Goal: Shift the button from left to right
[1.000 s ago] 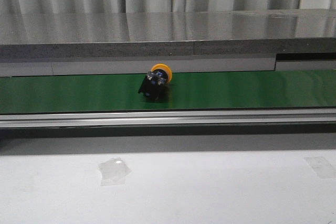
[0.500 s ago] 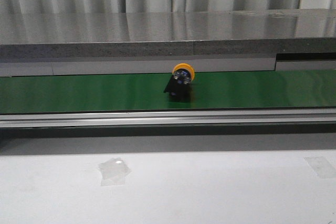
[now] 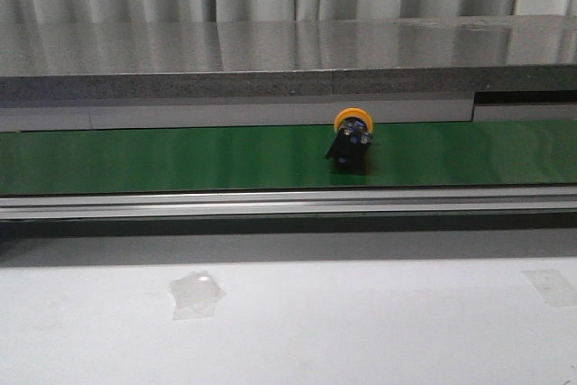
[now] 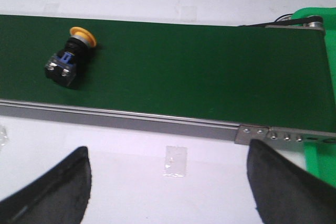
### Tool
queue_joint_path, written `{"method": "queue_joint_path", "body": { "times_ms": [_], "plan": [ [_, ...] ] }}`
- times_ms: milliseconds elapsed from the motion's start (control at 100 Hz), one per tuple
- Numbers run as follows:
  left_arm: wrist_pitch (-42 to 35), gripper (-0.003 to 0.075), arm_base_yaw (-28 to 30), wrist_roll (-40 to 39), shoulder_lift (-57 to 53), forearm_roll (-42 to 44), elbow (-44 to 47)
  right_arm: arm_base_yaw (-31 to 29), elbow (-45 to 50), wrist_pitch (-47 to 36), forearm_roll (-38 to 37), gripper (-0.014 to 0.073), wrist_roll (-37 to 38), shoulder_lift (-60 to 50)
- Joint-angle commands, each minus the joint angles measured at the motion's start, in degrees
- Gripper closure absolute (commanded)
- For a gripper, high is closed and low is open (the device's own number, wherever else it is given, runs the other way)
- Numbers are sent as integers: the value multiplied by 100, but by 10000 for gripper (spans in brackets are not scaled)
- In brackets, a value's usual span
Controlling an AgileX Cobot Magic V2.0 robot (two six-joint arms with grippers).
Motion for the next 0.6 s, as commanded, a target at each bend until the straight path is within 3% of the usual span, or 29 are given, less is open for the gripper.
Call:
{"method": "queue_joint_path", "body": {
  "times_ms": [0,160,590],
  "plan": [
    [-449,740,-29,-17,10,-72,-155,-23,-215,-295,442,-31,-23,181],
    [-449,740,-29,-17,10,-72,-155,-23,-357,-316,839,-31,-134,875],
    [-446,740,-29,-17,10,-72,-155,0,-1437,-440,907,-31,-138,2810]
  ]
}}
